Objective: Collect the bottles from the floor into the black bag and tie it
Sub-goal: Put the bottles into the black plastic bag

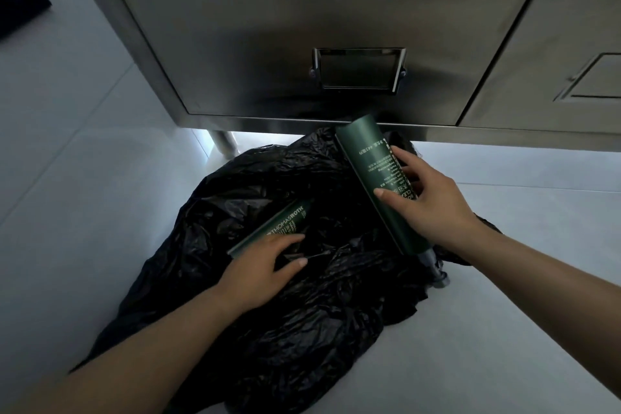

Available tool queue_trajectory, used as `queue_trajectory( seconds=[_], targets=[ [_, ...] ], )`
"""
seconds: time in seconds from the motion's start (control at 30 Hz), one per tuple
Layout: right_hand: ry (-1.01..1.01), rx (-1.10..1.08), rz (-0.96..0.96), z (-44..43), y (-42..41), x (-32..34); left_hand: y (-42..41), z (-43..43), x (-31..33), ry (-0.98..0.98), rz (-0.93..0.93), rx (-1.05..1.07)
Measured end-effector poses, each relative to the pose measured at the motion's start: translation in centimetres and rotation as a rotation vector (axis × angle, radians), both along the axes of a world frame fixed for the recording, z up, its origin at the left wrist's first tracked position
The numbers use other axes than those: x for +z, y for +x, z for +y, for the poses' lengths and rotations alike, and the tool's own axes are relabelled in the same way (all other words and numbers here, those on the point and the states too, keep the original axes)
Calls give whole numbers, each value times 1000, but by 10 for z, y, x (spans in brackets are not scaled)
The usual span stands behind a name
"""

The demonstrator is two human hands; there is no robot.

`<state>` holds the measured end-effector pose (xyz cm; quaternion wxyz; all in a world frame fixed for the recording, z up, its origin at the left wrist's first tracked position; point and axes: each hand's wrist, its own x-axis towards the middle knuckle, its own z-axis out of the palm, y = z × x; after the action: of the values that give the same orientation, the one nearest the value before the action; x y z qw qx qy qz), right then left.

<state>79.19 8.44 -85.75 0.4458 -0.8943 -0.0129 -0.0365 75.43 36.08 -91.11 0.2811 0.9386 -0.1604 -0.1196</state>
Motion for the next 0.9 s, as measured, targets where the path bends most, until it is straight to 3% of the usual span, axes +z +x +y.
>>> queue_trajectory(
  seconds=[0.23,0.4,0.67,0.8,0.9],
  targets=[
    [-65,28,0,-3,-8,-12,-26,-6,-21,-33,344,-56],
    [-83,92,36,-11,-18,-24,-54,-11,-31,-8,451,-135],
    [-217,94,87,-27,-16,-35,-76,-15,-26,-70,417,-219],
    [-210,74,61,-28,-15,-30,-57,-20,-19,-62,184,-116],
    [-199,80,47,-27,-17,-26,-42,-23,-21,-15,111,-30]
  ],
)
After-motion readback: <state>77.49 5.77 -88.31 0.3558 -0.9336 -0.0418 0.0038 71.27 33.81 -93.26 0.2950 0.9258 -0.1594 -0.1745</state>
